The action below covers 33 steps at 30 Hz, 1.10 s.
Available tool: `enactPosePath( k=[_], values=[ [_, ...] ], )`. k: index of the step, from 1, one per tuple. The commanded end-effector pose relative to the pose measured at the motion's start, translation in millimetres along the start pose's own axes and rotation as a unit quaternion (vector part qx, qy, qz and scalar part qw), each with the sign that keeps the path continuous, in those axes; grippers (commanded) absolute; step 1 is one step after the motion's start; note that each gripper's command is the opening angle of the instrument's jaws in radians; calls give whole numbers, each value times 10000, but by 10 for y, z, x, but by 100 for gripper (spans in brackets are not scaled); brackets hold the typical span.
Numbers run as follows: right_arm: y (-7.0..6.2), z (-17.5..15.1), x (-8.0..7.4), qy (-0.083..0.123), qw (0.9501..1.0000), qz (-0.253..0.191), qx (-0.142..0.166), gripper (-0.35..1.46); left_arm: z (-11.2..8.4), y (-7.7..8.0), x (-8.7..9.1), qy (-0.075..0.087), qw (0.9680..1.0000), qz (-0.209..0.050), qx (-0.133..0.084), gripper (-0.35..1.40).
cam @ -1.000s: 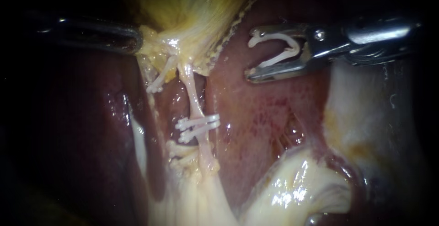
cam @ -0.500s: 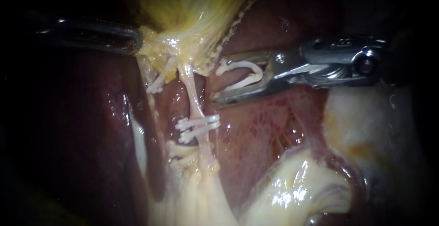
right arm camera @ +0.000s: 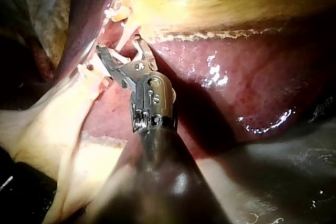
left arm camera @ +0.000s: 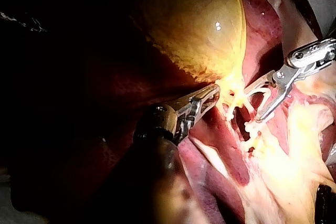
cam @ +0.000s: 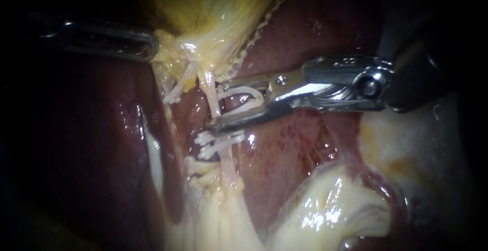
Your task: Clipping third clip right tube
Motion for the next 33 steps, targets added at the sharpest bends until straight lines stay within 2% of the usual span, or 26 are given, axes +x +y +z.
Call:
enactPosePath(
  k=[1, 3, 6, 8, 12, 18, 21, 26, 33],
  values=[
    [1, 3, 0, 42, 10000, 32, 37, 49, 0, 0, 0, 0, 10000, 0, -1, -35],
    [4, 11, -1, 209, 9994, 178, 207, 49, 0, 0, 0, -1, 10000, 0, -2, -35],
    [7, 17, -1, 522, 9959, 481, 559, 49, 1, 0, 0, -1, 10000, 0, -2, -35],
    [7, 18, 1, 733, 9916, 675, 826, 48, 1, 0, 0, -1, 10000, 0, -3, -35],
    [6, 17, 7, 1058, 9830, 969, 1147, 48, 1, 0, 0, -2, 10000, -1, -4, -35],
    [4, 7, 21, 1403, 9707, 1299, 1459, 47, 2, -1, 0, -3, 10000, -1, -6, -35],
    [3, 2, 26, 1505, 9655, 1430, 1571, 45, 2, -1, 0, -3, 10000, -1, -7, -35],
    [3, -2, 26, 1532, 9640, 1461, 1610, 32, 3, -1, 1, -5, 10000, 0, -9, -35],
    [5, -2, 25, 1542, 9625, 1515, 1639, -22, 3, -1, 1, -6, 10000, 0, -12, -35]
  ],
)
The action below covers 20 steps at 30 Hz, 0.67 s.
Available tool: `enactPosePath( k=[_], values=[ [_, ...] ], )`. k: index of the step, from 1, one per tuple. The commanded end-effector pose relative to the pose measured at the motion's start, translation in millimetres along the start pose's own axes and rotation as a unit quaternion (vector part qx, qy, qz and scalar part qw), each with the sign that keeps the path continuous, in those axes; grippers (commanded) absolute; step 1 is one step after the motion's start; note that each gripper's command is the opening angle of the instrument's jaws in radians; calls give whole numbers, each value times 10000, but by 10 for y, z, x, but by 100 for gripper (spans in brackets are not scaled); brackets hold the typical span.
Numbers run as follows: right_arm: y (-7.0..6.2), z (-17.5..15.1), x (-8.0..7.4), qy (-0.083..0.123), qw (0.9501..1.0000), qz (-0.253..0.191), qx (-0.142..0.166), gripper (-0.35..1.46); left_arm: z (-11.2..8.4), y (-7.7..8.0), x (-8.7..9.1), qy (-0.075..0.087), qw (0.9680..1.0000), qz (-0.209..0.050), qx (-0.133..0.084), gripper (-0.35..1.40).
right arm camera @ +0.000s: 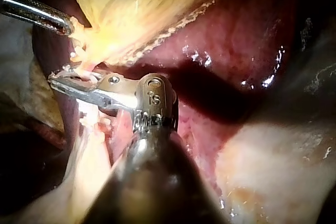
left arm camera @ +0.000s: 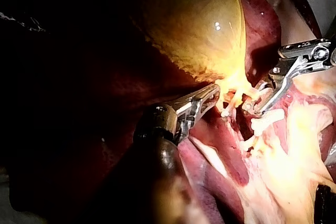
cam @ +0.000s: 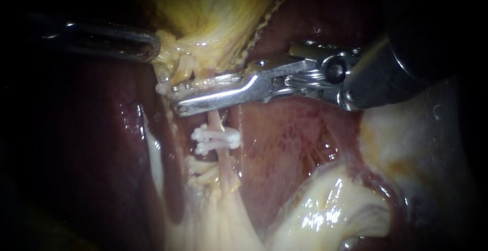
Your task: Clipping third clip right tube
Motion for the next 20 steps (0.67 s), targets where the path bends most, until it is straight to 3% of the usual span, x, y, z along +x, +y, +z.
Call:
enactPosePath(
  k=[1, 3, 9, 20],
  values=[
    [1, 1, 0, -32, 10000, 16, 36, -27, 0, 0, 0, 0, 10000, 1, 0, -35],
    [1, 1, -1, -46, 10000, 14, 50, -35, 0, 0, 0, 0, 10000, 1, -1, -35],
    [4, 1, -2, -205, 9997, 131, -93, -35, 2, 0, 0, -2, 10000, 0, -5, -35],
    [7, 0, -4, -253, 9996, 123, -70, -35, 2, -1, 0, -3, 10000, 0, -5, -35]
  ],
)
